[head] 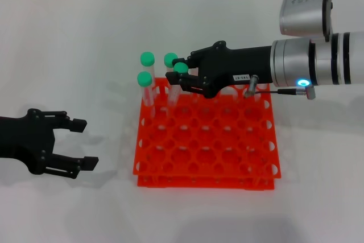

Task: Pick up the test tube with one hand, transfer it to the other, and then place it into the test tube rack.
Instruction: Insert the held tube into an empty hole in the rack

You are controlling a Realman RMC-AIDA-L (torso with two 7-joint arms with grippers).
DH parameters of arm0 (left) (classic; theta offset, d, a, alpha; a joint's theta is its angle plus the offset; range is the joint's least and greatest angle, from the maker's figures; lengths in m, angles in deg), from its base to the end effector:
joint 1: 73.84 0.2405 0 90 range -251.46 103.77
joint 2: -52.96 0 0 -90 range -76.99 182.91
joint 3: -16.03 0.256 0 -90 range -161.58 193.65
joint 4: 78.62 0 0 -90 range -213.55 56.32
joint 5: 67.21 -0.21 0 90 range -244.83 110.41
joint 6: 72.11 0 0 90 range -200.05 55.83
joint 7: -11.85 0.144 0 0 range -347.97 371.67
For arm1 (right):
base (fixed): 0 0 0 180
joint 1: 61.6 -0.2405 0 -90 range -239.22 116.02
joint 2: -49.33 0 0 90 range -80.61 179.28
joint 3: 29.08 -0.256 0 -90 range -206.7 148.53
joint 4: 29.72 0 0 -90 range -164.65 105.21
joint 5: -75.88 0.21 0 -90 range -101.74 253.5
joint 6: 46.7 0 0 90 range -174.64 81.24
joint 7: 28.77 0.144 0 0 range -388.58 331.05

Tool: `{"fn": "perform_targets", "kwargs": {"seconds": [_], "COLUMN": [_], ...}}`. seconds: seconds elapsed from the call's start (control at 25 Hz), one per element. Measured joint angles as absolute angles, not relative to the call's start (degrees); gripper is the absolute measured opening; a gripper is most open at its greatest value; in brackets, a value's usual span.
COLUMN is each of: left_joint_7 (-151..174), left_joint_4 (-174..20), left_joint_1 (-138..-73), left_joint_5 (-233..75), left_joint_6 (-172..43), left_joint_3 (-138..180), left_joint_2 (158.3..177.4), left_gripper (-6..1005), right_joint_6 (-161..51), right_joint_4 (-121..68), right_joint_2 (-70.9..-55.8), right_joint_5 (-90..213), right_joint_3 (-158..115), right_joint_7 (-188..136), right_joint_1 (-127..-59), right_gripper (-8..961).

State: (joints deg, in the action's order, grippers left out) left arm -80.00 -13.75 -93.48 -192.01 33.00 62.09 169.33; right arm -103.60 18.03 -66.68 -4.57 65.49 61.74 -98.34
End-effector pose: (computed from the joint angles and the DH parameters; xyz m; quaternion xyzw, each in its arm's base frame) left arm -0.2833 0.2788 0.0648 -0.9723 -0.2066 -0.0775 0.0773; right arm 0.1357 0.3720 -0.0732 -0.9652 0.1196 0.2054 0.1095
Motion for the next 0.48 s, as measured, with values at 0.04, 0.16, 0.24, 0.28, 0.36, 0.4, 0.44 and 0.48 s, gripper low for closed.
{"fn": "perform_targets", "kwargs": {"seconds": [0.04,0.16,0.24,0.28,0.36,0.4,0.44,0.48], "left_joint_7": [-80.0,-80.0,-80.0,-80.0,-80.0,-80.0,-80.0,-80.0], "left_joint_4": [-13.8,-13.8,-13.8,-13.8,-13.8,-13.8,-13.8,-13.8], "left_joint_1": [-93.5,-93.6,-93.6,-93.6,-93.6,-93.7,-93.7,-93.7], "left_joint_5": [-192.0,-192.0,-192.0,-192.0,-192.0,-192.0,-192.0,-192.0], "left_joint_6": [33.0,33.0,33.0,33.0,33.0,33.0,33.0,33.0], "left_joint_3": [62.1,62.1,62.1,62.1,62.1,62.1,62.1,62.1], "left_joint_2": [169.36,169.41,169.45,169.47,169.5,169.51,169.51,169.51], "left_gripper": [884,884,884,884,884,884,884,884], "right_joint_6": [-103.6,-103.6,-103.6,-103.6,-103.6,-103.6,-103.6,-103.6], "right_joint_4": [18.0,17.8,17.8,17.8,17.7,17.7,17.7,17.7], "right_joint_2": [-66.68,-66.68,-66.68,-66.68,-66.68,-66.68,-66.68,-66.68], "right_joint_5": [-4.5,-4.4,-4.4,-4.5,-4.6,-4.6,-4.7,-4.7], "right_joint_3": [65.5,65.5,65.5,65.5,65.5,65.5,65.5,65.5], "right_joint_7": [61.7,61.7,61.8,61.8,61.8,61.8,61.8,61.8], "right_joint_1": [-98.3,-98.3,-98.3,-98.3,-98.3,-98.3,-98.3,-98.3], "right_gripper": [276,276,276,276,277,277,277,277]}}
